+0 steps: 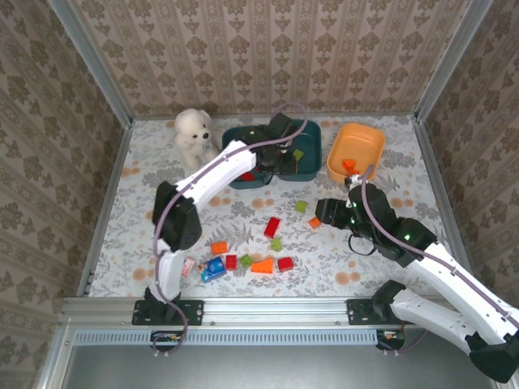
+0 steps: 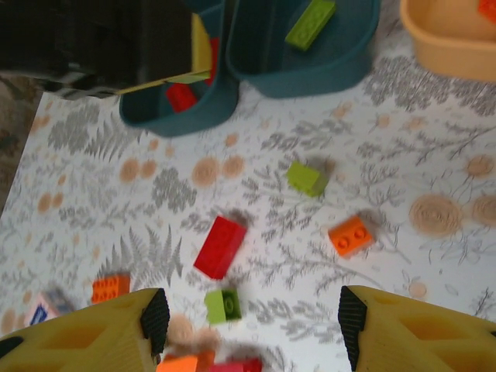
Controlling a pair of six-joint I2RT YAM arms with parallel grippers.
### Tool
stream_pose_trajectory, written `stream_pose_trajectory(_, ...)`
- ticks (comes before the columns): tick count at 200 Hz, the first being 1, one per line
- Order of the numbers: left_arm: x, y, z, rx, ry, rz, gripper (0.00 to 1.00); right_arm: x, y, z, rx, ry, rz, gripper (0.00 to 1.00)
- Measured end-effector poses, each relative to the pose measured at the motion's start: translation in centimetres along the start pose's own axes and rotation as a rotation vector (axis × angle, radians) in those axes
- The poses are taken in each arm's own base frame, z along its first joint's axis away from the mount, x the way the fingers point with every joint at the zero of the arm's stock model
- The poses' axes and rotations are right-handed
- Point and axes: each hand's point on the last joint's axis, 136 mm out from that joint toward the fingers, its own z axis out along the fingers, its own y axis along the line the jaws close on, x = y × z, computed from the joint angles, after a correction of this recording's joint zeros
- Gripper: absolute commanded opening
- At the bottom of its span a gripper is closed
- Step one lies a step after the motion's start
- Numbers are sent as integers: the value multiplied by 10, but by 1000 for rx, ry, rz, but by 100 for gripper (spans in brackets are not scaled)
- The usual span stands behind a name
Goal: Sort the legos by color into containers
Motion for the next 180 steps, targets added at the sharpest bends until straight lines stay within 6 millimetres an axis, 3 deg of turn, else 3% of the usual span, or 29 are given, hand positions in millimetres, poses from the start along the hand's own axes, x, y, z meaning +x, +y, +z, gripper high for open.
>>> stream_pose_trajectory(40, -30, -6, 56, 26, -12, 1, 32, -32, -5, 8, 46, -44, 56, 63)
stream_pose_trajectory(77, -41, 10, 92, 50, -16, -37, 32, -42, -11, 3, 51, -75, 96, 63)
stream_pose_trajectory(108, -50, 20, 109, 58, -23, -62, 31, -45, -11, -5, 32, -93, 114, 63)
stream_pose_trajectory(152, -41, 19, 123, 63, 8, -78, 31, -49, -14, -9, 29, -106, 129, 63)
stream_pose_trajectory(180, -38, 15, 126, 66, 13, -70, 36, -44, -17, -6, 31, -91, 135, 64)
